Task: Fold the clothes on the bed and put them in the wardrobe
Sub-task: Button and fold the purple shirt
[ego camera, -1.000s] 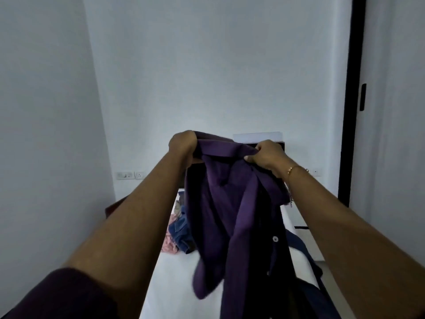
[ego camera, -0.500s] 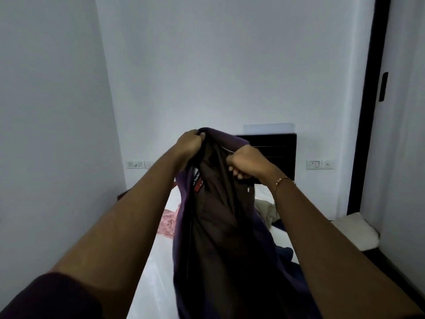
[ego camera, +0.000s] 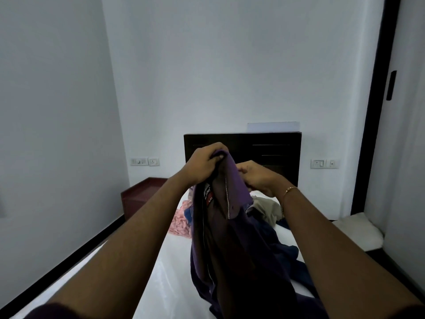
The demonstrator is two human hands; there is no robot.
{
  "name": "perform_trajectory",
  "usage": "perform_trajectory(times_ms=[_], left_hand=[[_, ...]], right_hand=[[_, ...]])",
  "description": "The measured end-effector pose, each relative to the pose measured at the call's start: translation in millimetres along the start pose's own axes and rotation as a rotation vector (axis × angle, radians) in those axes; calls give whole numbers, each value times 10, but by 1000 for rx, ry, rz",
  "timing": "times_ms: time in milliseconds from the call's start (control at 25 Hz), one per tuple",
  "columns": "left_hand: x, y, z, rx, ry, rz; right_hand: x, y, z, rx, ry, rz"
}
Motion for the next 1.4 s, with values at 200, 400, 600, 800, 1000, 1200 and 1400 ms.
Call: perform_trajectory(times_ms=[200,400,600,800,1000,1200,1400], left_hand=[[23,-96,360,141,193,179],[-278,-699,963,-17,525,680],[-547,-1451,1415,-284,566,439],[-533,-1809,1332,-78,426,93],[-565,-1544,1002,276,319,-318],[267,-1385,457,487,363,-176],[1411,-1575,-167,384,210,108]], right_hand=[[-296,310,-44,469,67,181],[-280,606,117,710,46,262],[-69,1121,295,845,-34,195],[355,1614,629,930,-195,349],[1036,1947,1499,929,-506,520],[1549,1942,2044,985,-677,426],[1816,2405,2519,1176,-825,-149]])
Point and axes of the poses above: each hand's wrist, its own z-axis away from the middle knuckle, its own y-axis out of the back of the hand, x = y × z, the point moved 4 cm from there along -z, towards the middle knuckle, and after that the axes turned 1 degree about -x, right-handed, at the moved point
